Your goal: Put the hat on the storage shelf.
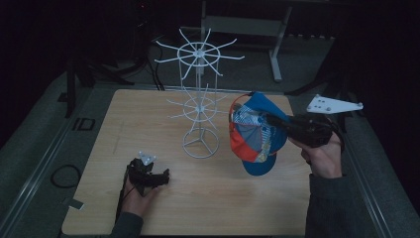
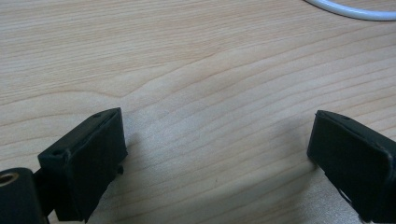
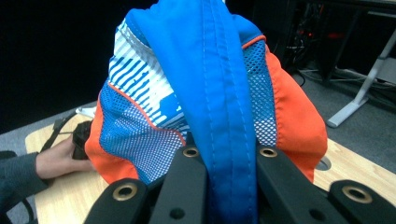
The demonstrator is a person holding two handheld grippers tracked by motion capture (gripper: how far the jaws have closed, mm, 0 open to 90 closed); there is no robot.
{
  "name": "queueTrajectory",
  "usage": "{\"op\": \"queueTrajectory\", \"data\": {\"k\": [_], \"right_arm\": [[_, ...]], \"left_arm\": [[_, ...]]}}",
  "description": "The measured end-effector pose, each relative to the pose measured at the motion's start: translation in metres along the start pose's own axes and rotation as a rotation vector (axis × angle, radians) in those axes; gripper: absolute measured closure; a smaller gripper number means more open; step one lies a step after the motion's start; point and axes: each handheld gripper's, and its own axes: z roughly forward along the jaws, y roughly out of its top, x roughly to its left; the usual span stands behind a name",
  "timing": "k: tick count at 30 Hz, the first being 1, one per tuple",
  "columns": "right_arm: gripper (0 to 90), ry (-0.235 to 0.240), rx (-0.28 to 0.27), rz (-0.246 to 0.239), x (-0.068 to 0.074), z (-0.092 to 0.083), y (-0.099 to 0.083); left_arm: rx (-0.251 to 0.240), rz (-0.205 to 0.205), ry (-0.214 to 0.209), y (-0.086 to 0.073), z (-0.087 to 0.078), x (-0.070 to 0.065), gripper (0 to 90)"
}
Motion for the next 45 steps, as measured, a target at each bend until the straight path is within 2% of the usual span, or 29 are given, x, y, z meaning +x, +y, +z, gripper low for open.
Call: {"op": "queueTrajectory", "data": {"k": [16,45], "right_arm": [[88.0,0.011,-0.046,0.032,0.003,-0.008,0.008],[87.9,0.022,-0.077,0.028,0.008,-0.011,0.025]], "left_arm": [[-0.001,0.001,-0.002,0.000,0.000,0.000,4.8],[-0.004,-0.002,-0.003,0.000,0.000,-0.001,4.8]]}}
